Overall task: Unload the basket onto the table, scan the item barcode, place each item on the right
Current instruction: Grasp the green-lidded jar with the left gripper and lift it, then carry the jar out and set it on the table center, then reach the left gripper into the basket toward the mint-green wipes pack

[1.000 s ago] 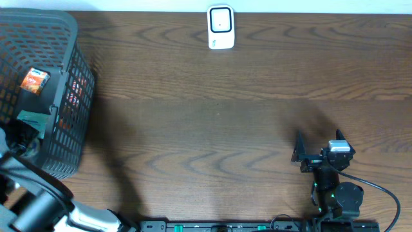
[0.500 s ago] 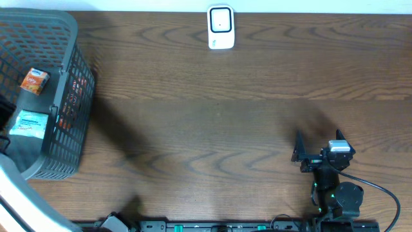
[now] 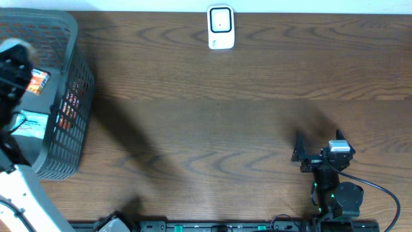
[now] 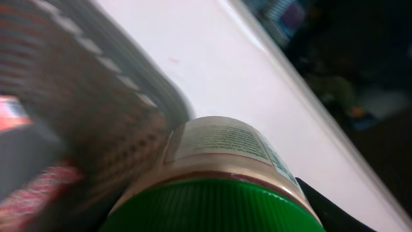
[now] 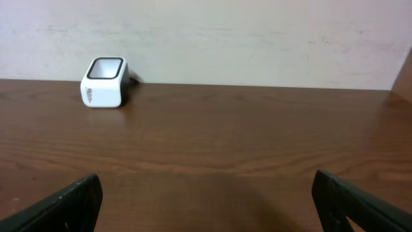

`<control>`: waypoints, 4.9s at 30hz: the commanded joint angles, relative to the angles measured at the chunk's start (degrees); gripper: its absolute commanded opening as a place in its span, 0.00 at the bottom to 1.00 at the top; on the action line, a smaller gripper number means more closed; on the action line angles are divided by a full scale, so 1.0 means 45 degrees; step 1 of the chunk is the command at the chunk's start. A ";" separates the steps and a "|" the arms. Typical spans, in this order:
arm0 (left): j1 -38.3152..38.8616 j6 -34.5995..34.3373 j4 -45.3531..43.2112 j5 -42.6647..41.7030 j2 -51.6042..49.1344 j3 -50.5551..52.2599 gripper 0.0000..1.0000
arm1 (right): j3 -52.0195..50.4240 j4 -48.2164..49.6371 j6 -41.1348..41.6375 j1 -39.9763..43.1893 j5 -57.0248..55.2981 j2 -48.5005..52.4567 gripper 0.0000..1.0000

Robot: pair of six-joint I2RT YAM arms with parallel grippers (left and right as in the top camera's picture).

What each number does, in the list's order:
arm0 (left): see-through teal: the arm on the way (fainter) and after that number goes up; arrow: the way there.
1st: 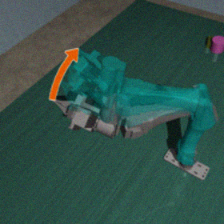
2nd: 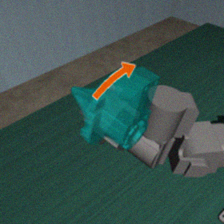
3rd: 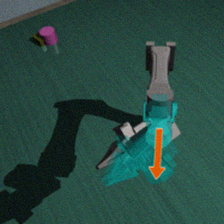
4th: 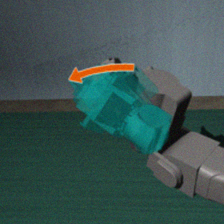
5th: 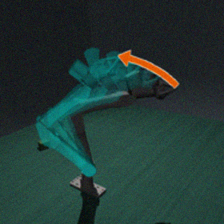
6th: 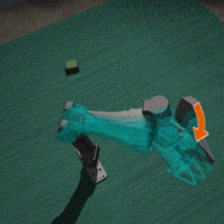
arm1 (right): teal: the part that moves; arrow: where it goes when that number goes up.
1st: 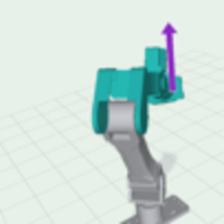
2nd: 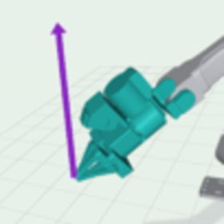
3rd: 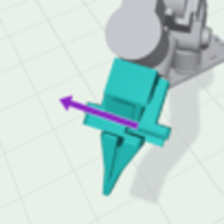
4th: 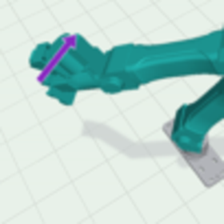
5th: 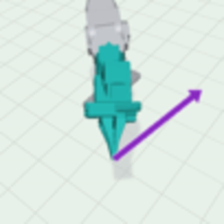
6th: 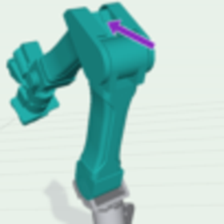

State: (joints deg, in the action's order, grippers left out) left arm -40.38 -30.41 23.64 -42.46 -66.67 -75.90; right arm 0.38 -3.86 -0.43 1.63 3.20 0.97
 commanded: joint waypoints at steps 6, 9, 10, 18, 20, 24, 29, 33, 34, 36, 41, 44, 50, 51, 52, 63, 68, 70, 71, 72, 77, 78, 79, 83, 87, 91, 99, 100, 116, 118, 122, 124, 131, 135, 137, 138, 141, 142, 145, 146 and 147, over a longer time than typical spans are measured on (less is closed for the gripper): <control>0.3808 -0.1428 -0.1627 -0.0738 0.0175 -0.0413 0.59 | -0.0015 -0.0049 0.0092 -0.0121 -0.0019 -0.0034 0.99; 0.5348 -0.1404 -0.1666 -0.0165 0.0121 -0.0413 0.59 | -0.0015 -0.0049 0.0092 -0.0121 -0.0019 -0.0034 0.99; 0.5926 -0.1404 -0.1666 0.0039 0.0083 -0.0413 0.59 | -0.0015 -0.0049 0.0092 -0.0121 -0.0019 -0.0034 0.99; 0.9952 -0.0359 -0.1137 0.1933 -0.1258 -0.0408 0.59 | -0.0015 -0.0049 0.0092 -0.0121 -0.0019 -0.0034 0.99; 1.0846 -0.0034 -0.0539 0.2759 -0.1914 -0.0408 0.59 | -0.0015 -0.0049 0.0092 -0.0121 -0.0019 -0.0034 0.99; 1.2016 0.0529 0.0792 0.4386 -0.3220 -0.0408 0.59 | -0.0015 -0.0049 0.0092 -0.0121 -0.0019 -0.0034 0.99; 1.2808 0.0631 0.2093 0.6436 -0.4949 -0.0408 0.59 | -0.0015 -0.0049 0.0092 -0.0121 -0.0015 -0.0034 0.99; 1.2968 0.0811 0.2686 0.6649 -0.6125 -0.0408 0.59 | -0.0015 -0.0049 0.0092 -0.0121 -0.0019 -0.0034 0.99; 1.2973 0.0806 0.2905 0.6645 -0.6407 -0.0408 0.59 | -0.0015 -0.0049 0.0092 -0.0121 -0.0019 -0.0034 0.99; 1.2968 0.0811 0.3395 0.6645 -0.6883 -0.0408 0.59 | -0.0015 -0.0049 0.0092 -0.0121 -0.0019 -0.0034 0.99; 1.2968 0.1185 0.4546 0.6931 -0.7791 -0.0408 0.59 | -0.0015 -0.0049 0.0092 -0.0121 -0.0019 -0.0034 0.99; 1.2968 0.1117 0.4920 0.7276 -0.8150 -0.0345 0.59 | -0.0015 -0.0049 0.0092 -0.0121 -0.0019 -0.0034 0.99; 1.2968 -0.0204 0.5081 0.7660 -0.8514 -0.0151 0.59 | -0.0015 -0.0049 0.0092 -0.0121 -0.0019 -0.0034 0.99; 1.2968 -0.0461 0.5066 0.7815 -0.8558 -0.0112 0.59 | -0.0015 -0.0049 0.0092 -0.0121 -0.0019 -0.0034 0.99; 1.2968 -0.0714 0.5061 0.7956 -0.8592 -0.0078 0.59 | -0.0015 -0.0049 0.0092 -0.0121 -0.0019 -0.0034 0.99; 1.3265 -0.0860 0.5008 0.8019 -0.9734 0.0024 0.59 | -0.0015 -0.0049 0.0092 -0.0121 -0.0019 -0.0034 0.99; 1.3493 -0.1030 0.4877 0.8014 -1.0486 0.0024 0.63 | -0.0015 -0.0049 0.0092 -0.0121 -0.0019 -0.0034 0.99; 1.3508 -0.1030 0.4867 0.8019 -1.0632 0.0024 0.70 | -0.0015 -0.0049 0.0092 -0.0121 -0.0019 -0.0034 0.99; 1.3508 -0.1030 0.4867 0.8019 -1.0642 0.0024 0.76 | -0.0015 -0.0049 0.0092 -0.0121 -0.0019 -0.0034 0.99; 1.3503 -0.1030 0.4775 0.8019 -1.0588 -0.0010 0.98 | -0.0015 -0.0049 0.0092 -0.0121 -0.0019 -0.0034 0.99; 1.3488 -0.1001 0.4770 0.8087 -1.0006 -0.0481 0.98 | -0.0015 -0.0049 0.0092 -0.0121 -0.0019 -0.0034 0.99; 1.3493 -0.0908 0.4809 0.8121 -0.9753 -0.0661 0.98 | -0.0015 -0.0049 0.0092 -0.0121 -0.0015 -0.0034 0.99; 1.3493 -0.0850 0.4857 0.8126 -0.9510 -0.0801 0.98 | -0.0015 -0.0049 0.0092 -0.0121 -0.0019 -0.0034 0.99; 1.3493 -0.0248 0.5081 0.8121 -0.8087 -0.1297 0.98 | -0.0015 -0.0049 0.0092 -0.0121 -0.0015 -0.0034 0.99; 1.3488 0.0685 0.5105 0.8233 -0.6125 -0.1477 0.98 | -0.0015 -0.0049 0.0092 -0.0121 -0.0019 -0.0034 0.99; 1.3415 0.0845 0.5110 0.9933 -0.3939 -0.1477 0.98 | -0.0015 -0.0049 0.0092 -0.0121 -0.0015 -0.0034 0.99; 1.3347 0.0797 0.4668 1.4377 -0.0121 -0.1472 0.98 | -0.0015 -0.0049 0.0092 -0.0121 -0.0019 -0.0034 0.99; 1.3347 0.0797 0.4527 1.4804 0.0214 -0.1472 0.98 | -0.0015 -0.0049 0.0092 -0.0121 -0.0019 -0.0034 0.99; 1.3347 0.0811 0.2390 1.6694 0.2807 -0.1447 0.98 | -0.0015 -0.0049 0.0087 -0.0121 -0.0019 -0.0034 0.99; 1.3347 0.0811 0.2390 1.6694 0.2764 -0.1443 0.98 | -0.0015 -0.0049 0.0092 -0.0121 -0.0019 -0.0034 0.99; 1.3347 0.0816 0.2336 1.6796 0.2769 -0.1438 0.98 | -0.0015 -0.0049 0.0092 -0.0121 -0.0019 -0.0034 0.99; 1.3347 0.0811 0.2273 1.7301 0.2783 -0.1438 0.98 | -0.0015 -0.0049 0.0092 -0.0121 -0.0019 -0.0034 0.99; 1.3338 0.1690 0.1409 1.9555 0.2749 -0.1438 0.98 | -0.0015 -0.0049 0.0092 -0.0121 -0.0019 -0.0024 0.99; 1.3153 0.3866 0.0000 1.9686 0.2637 -0.1438 0.98 | -0.0015 -0.0049 0.0092 -0.0121 -0.0015 -0.0024 0.99; 1.2813 0.4745 -0.0559 1.9691 0.2569 -0.1438 0.98 | -0.0015 -0.0049 0.0092 -0.0121 -0.0019 -0.0024 0.99; 1.2560 0.5008 -0.0748 1.9691 0.2521 -0.1438 0.98 | -0.0015 -0.0049 0.0092 -0.0121 -0.0019 -0.0024 0.99; 1.1273 0.5090 -0.0957 1.9686 0.2341 -0.1438 0.98 | -0.0015 -0.0049 0.0092 -0.0121 -0.0019 -0.0024 0.99; 1.0720 0.5090 -0.0981 1.9686 0.2234 -0.1438 0.98 | -0.0015 -0.0049 0.0092 -0.0121 -0.0019 -0.0024 0.99; 0.9029 0.5085 -0.0952 1.9579 0.1744 -0.1438 0.98 | -0.0015 -0.0049 0.0092 -0.0121 -0.0019 -0.0024 0.99; 0.8364 0.5085 -0.0913 1.9356 0.1491 -0.1438 0.98 | -0.0015 -0.0049 0.0092 -0.0121 -0.0019 -0.0024 0.99; 0.7864 0.5081 -0.0855 1.9079 0.1292 -0.1438 0.98 | -0.0015 -0.0049 0.0092 -0.0121 -0.0019 -0.0024 0.99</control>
State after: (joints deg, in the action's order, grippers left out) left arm 0.60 -9.39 19.49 44.73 -58.37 -81.69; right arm 0.38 -3.86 -0.43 1.63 3.20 0.99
